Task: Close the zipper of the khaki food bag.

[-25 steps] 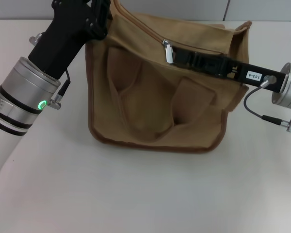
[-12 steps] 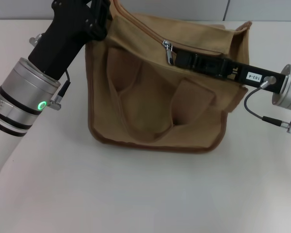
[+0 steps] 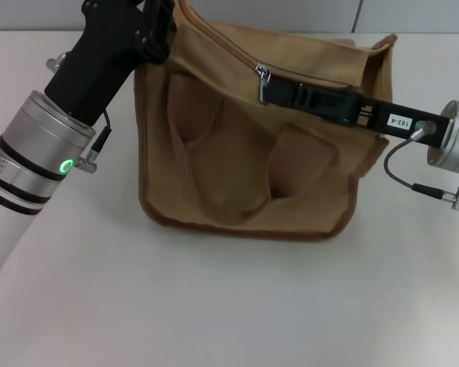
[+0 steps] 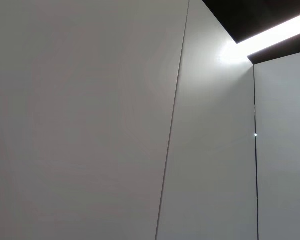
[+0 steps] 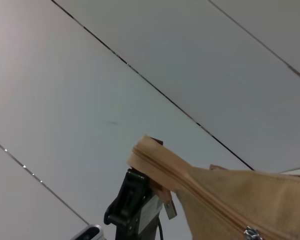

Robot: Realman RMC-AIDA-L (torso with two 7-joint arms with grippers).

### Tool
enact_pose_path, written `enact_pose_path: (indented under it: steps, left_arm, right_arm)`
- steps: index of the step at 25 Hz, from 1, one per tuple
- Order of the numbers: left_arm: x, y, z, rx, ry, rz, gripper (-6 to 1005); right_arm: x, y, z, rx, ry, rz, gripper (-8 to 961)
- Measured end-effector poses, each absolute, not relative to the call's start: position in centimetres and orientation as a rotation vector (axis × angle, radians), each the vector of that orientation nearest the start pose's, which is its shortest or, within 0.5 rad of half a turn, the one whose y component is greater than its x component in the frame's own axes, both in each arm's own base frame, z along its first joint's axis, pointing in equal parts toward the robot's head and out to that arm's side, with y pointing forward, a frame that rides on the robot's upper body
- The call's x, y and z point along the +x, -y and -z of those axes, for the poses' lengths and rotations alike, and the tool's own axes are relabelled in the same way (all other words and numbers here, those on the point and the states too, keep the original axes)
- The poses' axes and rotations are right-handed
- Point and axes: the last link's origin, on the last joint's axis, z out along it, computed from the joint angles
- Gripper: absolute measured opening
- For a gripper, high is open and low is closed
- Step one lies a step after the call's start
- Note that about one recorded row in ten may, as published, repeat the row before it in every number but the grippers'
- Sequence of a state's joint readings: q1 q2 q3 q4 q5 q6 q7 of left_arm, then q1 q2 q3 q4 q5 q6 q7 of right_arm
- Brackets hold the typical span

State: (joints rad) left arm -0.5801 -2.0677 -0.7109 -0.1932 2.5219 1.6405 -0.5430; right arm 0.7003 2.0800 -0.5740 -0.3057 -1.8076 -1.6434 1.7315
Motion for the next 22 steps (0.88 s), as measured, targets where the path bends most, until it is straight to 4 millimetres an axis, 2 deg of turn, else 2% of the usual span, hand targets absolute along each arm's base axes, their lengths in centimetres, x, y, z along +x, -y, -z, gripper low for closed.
enact_pose_path:
  steps: [9,14,22]
  left_arm:
    - [-20.15,-32.8,1.9,-1.893,0.293,1.516,91]
    - [-20.03,-32.9,1.91,-1.894,0.289,1.516,92]
    - [-19.97,-33.0,1.89,-1.893,0.287,1.514,94]
  right_arm:
    - [19.82,-34.38,2.81,-2.596,-1.344,-1.346,455]
    - [20.11,-34.42,2.9,-2.581,-1.371,-1.329,557]
    - [19.54,-34.56,3.24,-2.65,-1.373,-1.256,558]
